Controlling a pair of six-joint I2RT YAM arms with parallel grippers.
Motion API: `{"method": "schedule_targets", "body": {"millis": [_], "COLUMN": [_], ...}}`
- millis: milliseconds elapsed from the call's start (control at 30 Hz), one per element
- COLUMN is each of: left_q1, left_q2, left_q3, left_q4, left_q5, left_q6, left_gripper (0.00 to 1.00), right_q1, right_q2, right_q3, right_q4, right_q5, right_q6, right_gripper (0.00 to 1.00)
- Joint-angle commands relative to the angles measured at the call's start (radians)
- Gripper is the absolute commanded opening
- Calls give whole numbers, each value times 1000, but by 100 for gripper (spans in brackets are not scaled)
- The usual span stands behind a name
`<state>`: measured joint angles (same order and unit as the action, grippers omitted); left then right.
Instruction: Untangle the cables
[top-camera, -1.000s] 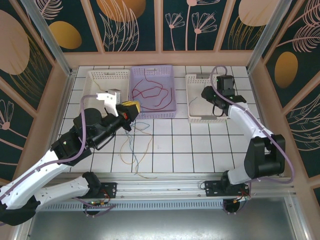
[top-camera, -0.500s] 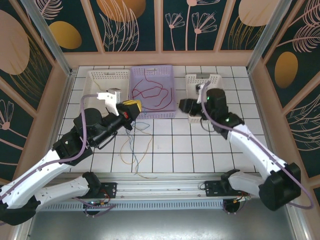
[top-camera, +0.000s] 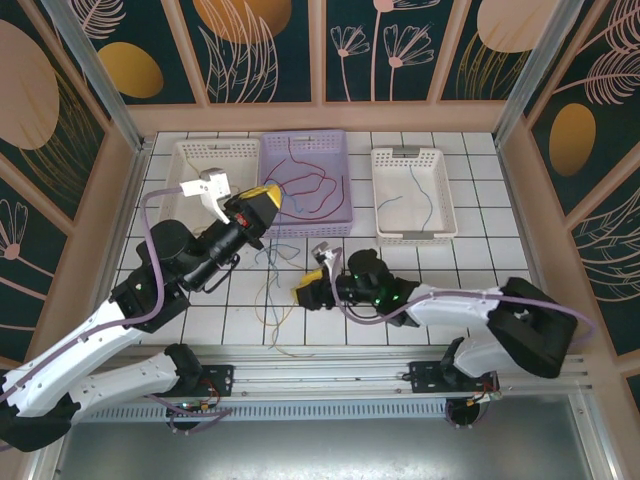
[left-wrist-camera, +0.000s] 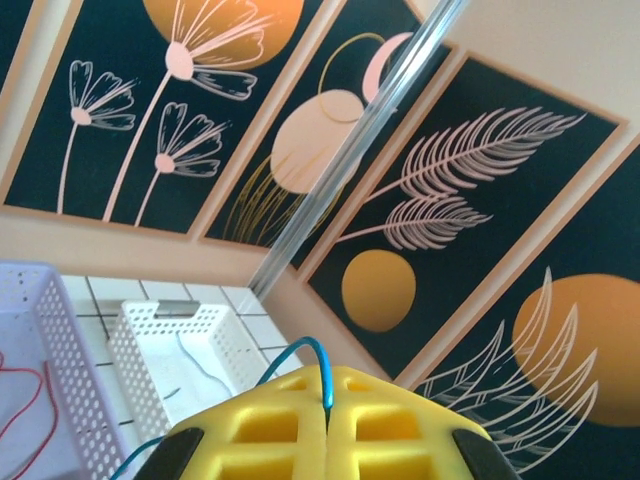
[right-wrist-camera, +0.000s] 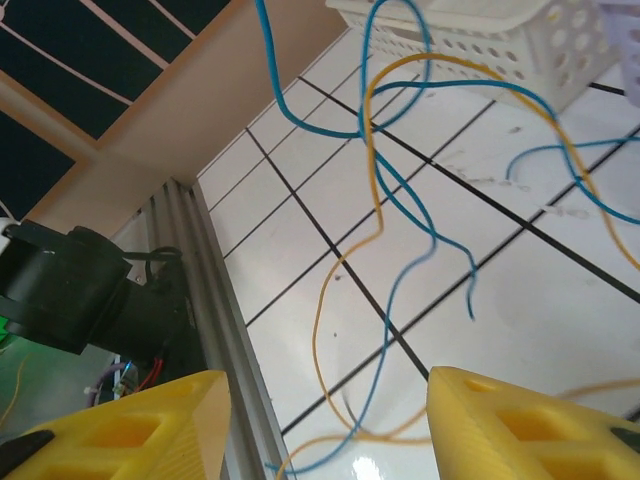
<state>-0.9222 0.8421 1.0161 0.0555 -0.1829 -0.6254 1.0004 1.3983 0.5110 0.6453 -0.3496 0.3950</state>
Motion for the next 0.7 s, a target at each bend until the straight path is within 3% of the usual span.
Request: {"method": "schedule_targets", "body": {"millis": [0, 400, 667], "left_q1": [-4, -4, -3], "left_q2": [-18, -31, -26], "left_q3": [-17, -20, -21], "left_q4": [89, 94, 103], "left_q5": [3, 8, 14], "left_q6": [-47, -73, -83], "left_gripper": [0, 0, 0], "right_q1": [9, 7, 17], "right_q2": [66, 236, 312], "right_q3": [1, 40, 70], "right_q4": [253, 351, 394], "right_q5": [64, 119, 117], "right_q6": [-5, -35, -21], "right_gripper": [54, 46, 47]}}
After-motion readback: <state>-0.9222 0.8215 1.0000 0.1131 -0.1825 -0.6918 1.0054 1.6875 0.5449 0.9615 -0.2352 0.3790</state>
